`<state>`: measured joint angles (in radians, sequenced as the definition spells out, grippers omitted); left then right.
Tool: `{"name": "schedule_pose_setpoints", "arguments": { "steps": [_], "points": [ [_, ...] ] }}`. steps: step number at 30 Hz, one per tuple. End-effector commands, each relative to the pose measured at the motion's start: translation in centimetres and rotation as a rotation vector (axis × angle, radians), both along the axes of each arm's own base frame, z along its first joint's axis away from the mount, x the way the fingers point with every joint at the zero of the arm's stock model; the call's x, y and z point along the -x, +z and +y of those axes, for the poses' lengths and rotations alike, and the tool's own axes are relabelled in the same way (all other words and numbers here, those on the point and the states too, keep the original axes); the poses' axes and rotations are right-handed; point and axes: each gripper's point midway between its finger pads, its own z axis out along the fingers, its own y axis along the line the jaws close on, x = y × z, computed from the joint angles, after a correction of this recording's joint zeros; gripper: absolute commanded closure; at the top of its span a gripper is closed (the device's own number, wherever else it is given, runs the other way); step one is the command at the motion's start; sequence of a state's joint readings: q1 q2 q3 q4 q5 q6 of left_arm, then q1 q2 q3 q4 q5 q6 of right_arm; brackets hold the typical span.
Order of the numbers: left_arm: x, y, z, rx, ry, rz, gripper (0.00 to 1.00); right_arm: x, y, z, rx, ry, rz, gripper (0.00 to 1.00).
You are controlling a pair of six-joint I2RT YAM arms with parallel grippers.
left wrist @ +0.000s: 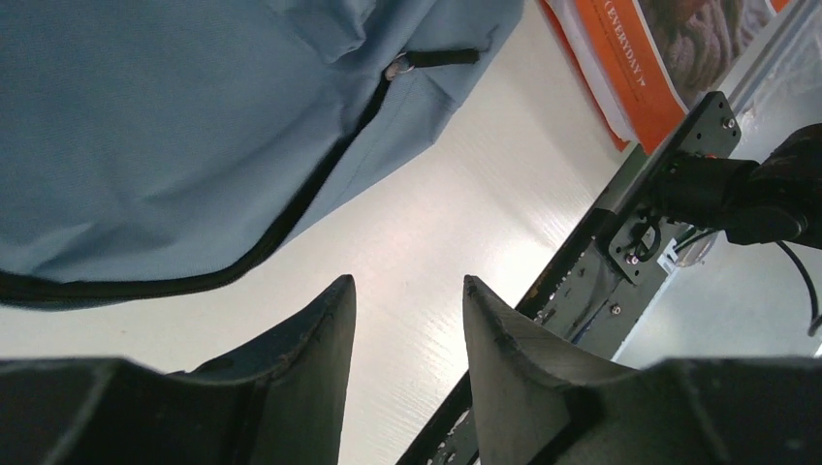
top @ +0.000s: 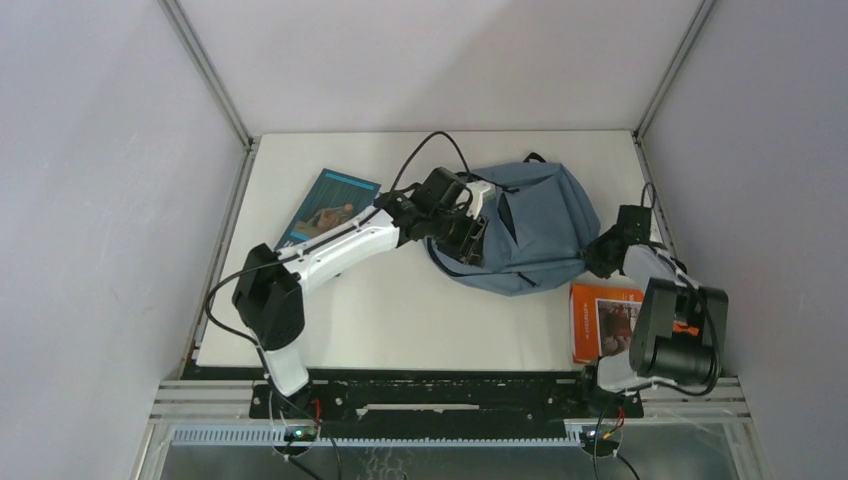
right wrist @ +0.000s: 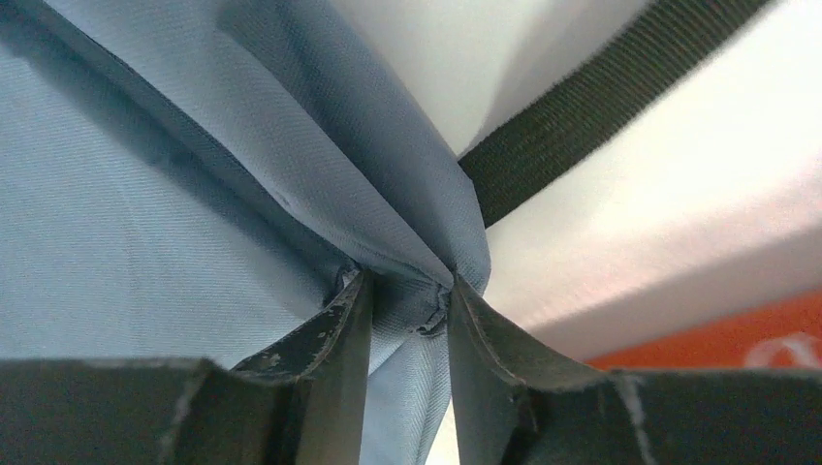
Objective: Pack the student bag
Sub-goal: Move the student bag to the center of the board, then move the book to the center of the board.
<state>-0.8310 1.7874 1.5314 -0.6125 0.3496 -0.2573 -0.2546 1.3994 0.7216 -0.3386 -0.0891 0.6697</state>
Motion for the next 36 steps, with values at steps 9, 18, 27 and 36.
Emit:
{"name": "schedule_pose_setpoints", "arguments": {
  "steps": [9, 18, 27, 36],
  "points": [
    [-1.7, 2.3, 0.6, 0.06, 0.049, -0.072, 0.51, -7.7, 4.6, 8.3, -0.095, 0.203, -0.184, 0.45],
    [-1.5, 2.2, -4.0, 0.11, -0.012, -0.007, 0.5, 3.2, 6.9, -8.2, 0.317, -0.248, -0.02, 0.28],
    [-1.8, 1.0, -4.8, 0.079, -0.028, 0.006, 0.5, 10.9, 0.0, -9.8, 0.185, -0.578, 0.163, 0.29],
    [-2.9, 1.0, -4.1, 0.054, 0.008, -0.014, 0.5, 7.2, -3.7, -0.2, -0.092, -0.205, 0.198, 0.33]
  ]
}}
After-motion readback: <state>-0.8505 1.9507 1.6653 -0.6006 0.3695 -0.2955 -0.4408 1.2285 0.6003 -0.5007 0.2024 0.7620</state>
